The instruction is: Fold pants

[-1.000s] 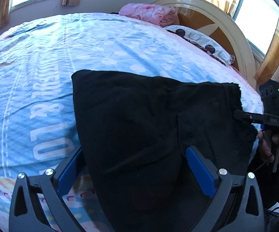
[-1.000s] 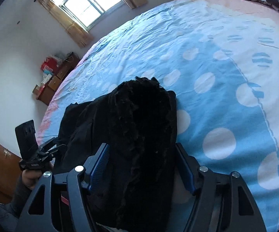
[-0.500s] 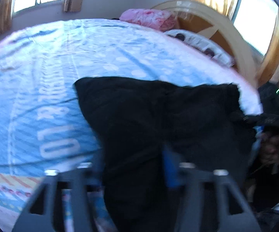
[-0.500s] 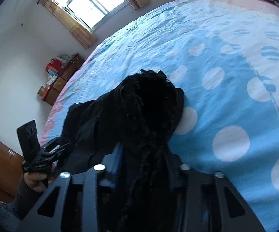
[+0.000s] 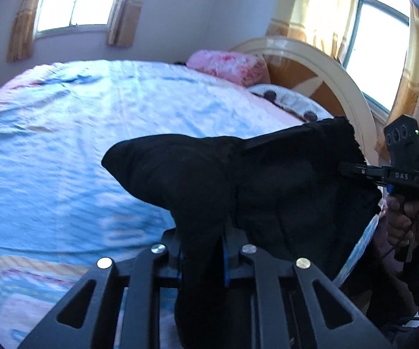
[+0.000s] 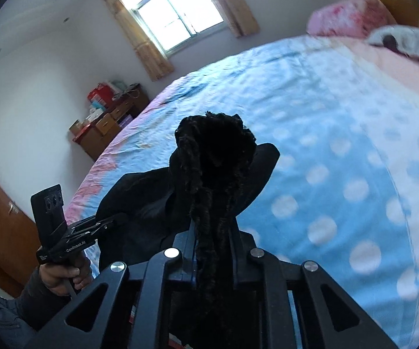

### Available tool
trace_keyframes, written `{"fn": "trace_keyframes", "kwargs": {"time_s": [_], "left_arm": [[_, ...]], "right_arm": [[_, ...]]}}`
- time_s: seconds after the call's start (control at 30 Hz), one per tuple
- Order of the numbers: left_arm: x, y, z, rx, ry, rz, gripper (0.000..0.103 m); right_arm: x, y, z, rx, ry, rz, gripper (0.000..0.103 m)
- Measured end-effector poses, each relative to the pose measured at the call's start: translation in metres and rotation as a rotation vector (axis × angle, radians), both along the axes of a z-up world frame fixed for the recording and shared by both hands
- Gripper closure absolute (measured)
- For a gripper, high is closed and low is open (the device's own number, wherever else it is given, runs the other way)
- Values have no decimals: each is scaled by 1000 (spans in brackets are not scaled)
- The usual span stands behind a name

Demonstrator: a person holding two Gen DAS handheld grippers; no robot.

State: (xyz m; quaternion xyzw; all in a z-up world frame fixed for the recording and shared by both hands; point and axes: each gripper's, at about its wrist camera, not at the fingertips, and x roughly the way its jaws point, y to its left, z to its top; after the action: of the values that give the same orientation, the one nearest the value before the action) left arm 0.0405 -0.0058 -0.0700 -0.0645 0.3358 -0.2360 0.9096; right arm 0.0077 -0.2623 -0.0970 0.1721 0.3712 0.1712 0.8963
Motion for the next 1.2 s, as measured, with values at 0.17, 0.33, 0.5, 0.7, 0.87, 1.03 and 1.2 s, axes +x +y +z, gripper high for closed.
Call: {"fn": "trace_keyframes", "kwargs": {"time_s": [0.17,0.33,0.5,0.7,0.87,1.03,1.2], "left_arm": [[5,46,21,42,-41,91,85],[16,102,31,94,-61,220,85],[28,155,33,140,-55,345,85],[34,198,32,182,-54,442,85],[39,226,30,195,-53,494,85],[50,242,20,207,-34,521,85],[59,254,3,211,-2,539,85]], "right_arm": [[53,45,22,-23,-33,101,88],[123,106,37,-33,-52,222,88],[185,173,33,-46,-37,327,88],[239,243,33,-56,-22,419,88],[270,285,34,-72,-18,470,88],[295,314,25,-87,2,496,88],[320,331,1,-83,46,507,88]]}}
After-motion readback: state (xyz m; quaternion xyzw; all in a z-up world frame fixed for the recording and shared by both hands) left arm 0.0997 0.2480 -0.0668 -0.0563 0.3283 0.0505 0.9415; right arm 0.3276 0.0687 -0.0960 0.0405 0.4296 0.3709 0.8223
